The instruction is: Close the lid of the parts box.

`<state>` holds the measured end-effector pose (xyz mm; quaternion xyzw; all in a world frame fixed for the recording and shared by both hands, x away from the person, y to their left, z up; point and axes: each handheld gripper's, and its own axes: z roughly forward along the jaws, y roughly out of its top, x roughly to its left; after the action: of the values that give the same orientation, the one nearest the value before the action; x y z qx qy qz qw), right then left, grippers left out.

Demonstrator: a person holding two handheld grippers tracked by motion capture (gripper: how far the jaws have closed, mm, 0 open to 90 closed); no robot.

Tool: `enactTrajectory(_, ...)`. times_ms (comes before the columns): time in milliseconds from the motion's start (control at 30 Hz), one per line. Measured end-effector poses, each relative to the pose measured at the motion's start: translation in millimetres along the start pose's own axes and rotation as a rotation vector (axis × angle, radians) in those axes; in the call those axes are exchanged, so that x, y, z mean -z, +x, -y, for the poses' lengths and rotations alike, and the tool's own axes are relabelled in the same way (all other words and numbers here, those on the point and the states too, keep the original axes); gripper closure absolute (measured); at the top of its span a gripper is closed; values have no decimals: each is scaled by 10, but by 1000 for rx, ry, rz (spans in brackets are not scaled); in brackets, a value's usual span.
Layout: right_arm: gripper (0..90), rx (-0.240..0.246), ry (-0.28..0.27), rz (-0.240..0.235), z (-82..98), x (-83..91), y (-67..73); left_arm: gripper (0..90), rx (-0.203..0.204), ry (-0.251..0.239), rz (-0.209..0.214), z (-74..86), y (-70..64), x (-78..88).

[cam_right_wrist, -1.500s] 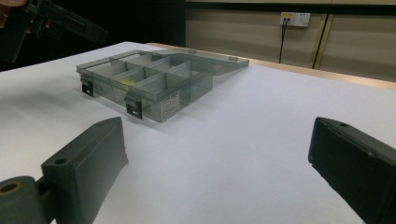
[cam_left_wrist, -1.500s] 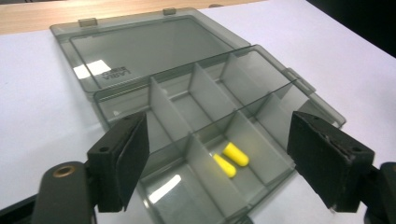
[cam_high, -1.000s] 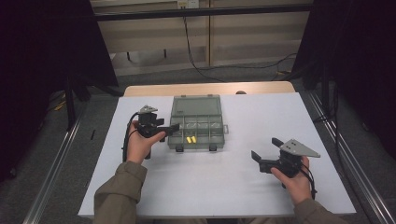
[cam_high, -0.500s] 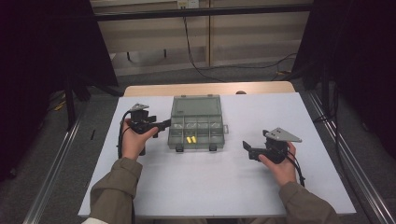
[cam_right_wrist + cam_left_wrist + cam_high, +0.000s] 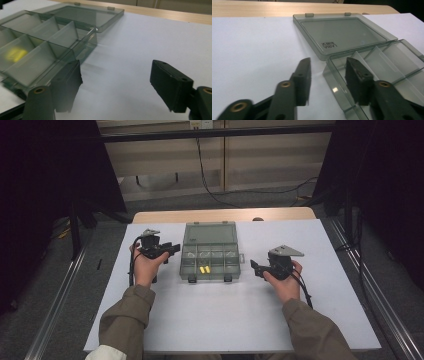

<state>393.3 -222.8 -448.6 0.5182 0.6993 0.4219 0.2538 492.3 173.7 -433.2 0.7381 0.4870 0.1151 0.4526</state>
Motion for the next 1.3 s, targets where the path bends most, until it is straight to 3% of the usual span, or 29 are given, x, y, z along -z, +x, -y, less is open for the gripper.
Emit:
enactTrajectory(200, 381, -23, 48, 16, -119, -196, 51, 702, 21, -1, -15, -10, 36, -75)
enactTrajectory(500, 674, -39, 57, 35, -283, -472, 61, 825, 53, 19, -23, -11, 74, -207)
enactTrajectory(700, 819, -71, 64, 35, -337, -664, 41, 900, 54, 34, -24, -51, 52, -280)
enactTrajectory(767, 857, -75, 88, 36, -356, -734, 33, 900, 54, 48, -31, -59, 45, -306)
enactTrajectory(1067, 900, -105, 164, 8, -378, -970, 34, 900, 92, 73, -54, -35, 102, -414)
enactTrajectory(1167, 900, -122, 169, 4, -361, -1041, 19, 900, 93, 76, -56, -35, 126, -444)
enactTrajectory(1300, 900, -109, 173, 0, -384, -1110, 26, 900, 95, 66, -61, -56, 135, -505)
